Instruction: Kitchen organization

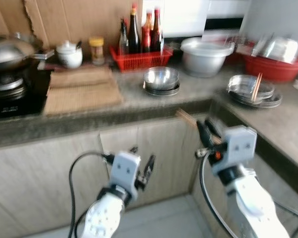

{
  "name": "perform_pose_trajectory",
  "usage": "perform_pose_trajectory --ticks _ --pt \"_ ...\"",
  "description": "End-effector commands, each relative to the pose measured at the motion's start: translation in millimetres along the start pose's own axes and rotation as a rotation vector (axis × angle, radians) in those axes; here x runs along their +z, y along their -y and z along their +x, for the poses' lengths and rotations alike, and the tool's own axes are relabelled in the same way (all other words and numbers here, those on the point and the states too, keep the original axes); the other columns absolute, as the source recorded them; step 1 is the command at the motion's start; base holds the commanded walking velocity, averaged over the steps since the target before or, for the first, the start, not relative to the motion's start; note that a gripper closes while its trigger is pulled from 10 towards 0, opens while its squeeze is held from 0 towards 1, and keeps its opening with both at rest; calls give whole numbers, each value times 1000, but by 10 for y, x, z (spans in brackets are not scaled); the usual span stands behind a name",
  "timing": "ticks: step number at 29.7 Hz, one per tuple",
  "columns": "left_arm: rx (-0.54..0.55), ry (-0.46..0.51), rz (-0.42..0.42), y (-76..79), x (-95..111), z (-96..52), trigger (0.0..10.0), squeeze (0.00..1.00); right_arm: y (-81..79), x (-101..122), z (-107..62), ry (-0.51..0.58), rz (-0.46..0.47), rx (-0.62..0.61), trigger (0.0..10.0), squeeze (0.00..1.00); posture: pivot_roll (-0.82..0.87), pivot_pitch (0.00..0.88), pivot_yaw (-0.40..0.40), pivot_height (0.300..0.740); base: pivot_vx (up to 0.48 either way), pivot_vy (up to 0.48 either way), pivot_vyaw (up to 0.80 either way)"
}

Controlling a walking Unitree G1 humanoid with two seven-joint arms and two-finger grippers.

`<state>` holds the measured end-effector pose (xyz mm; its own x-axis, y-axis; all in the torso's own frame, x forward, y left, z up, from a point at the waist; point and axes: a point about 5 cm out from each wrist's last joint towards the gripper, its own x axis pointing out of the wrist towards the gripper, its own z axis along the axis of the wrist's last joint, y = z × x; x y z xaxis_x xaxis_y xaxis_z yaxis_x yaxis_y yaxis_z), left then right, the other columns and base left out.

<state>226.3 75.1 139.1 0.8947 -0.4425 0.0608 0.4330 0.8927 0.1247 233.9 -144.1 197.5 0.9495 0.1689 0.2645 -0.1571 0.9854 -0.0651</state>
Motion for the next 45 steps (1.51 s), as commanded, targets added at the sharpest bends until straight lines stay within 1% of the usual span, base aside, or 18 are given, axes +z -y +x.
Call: perform_pose_trajectory --ticks 1,16,31,42,45 --pt "11 3 12 -29 9 -1 10000 0 -11 40 18 15 11 -4 10000 0 -2 0 -40 740 -281 0 0" --pt "7 2 6 -24 2 -1 10000 0 -1 7 9 -8 19 -22 10000 0 -5 0 -38 740 -278 0 0" --pt "11 1 11 -34 3 16 10000 0 15 2 47 -16 17 -38 10000 0 -5 0 -38 740 -283 0 -800" --pt "19 -3 7 -41 1 17 10000 0 20 12 70 -13 11 -40 10000 0 -5 0 -40 740 0 0 -800" --pt "20 -4 6 -43 1 18 10000 0 17 24 75 -4 -3 -40 10000 0 -5 0 -40 740 0 0 0"
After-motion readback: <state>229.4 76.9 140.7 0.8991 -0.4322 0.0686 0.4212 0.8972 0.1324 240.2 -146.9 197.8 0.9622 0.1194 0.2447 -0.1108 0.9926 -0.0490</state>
